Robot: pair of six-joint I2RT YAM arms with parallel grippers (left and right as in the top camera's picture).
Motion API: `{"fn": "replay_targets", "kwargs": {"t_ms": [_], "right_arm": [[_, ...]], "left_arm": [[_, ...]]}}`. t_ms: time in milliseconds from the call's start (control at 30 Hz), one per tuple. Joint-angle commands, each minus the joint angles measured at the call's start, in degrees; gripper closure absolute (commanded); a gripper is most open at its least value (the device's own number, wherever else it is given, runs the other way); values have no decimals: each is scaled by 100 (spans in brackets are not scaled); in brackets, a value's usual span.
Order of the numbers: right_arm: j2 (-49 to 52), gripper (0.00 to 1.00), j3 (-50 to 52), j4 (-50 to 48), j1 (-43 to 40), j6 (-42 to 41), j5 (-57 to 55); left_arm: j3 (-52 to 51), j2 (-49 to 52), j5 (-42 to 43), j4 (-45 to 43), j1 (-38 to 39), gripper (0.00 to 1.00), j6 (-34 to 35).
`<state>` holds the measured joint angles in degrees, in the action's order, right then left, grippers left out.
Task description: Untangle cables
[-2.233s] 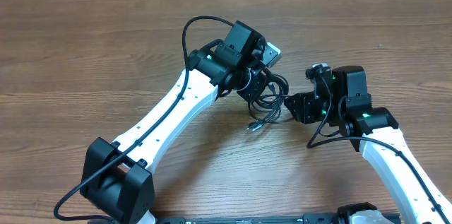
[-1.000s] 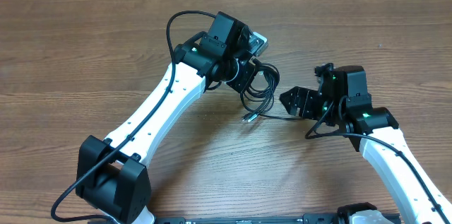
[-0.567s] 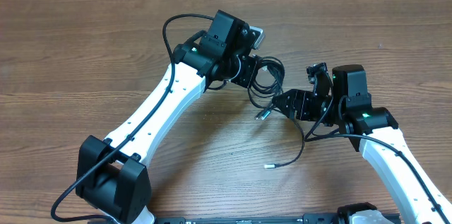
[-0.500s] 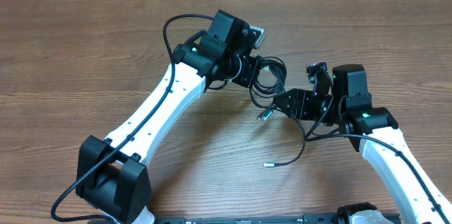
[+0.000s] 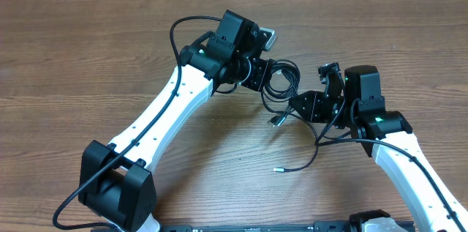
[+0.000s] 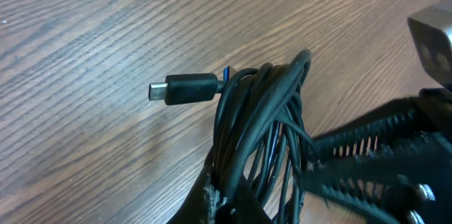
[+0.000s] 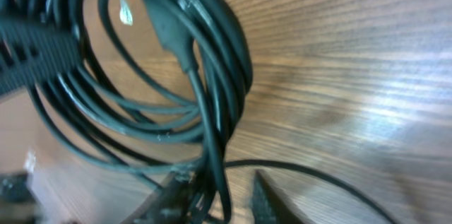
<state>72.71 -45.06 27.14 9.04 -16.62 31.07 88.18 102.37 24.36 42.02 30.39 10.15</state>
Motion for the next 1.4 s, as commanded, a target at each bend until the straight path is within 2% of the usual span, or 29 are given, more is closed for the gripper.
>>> {"fn": "replay_targets", "kwargs": {"t_ms": [0,233,467,633,1000,1200,1300,1367], "right_arm": [[7,58,-107,-4,2,35,-94],[7,59,-107,-227,2,35,-96],[7,73,-107,-437,0,35,-101],[9,74,-107,-313,2,39,-105],[9,95,-107,-114,0,37,-227],[7,96,-107,46,0,17,-695],[9,96,-107,374,0,-63,-1296],[7,96,-107,728,0,-481,-2090]], "left_arm": [[166,-140,-101,-22,48,96,-57],[166,-140,-98,-15,48,96,-98],[166,-140,-101,-20,48,96,-118],[166,-140,-101,-28,48,96,-118],[166,-140,-101,-26,48,96,-118],[166,-140,-120,-31,48,96,-118],[166,-140,-258,-26,48,96,-118],[166,-140,-251,-28,42,96,-116]]}}
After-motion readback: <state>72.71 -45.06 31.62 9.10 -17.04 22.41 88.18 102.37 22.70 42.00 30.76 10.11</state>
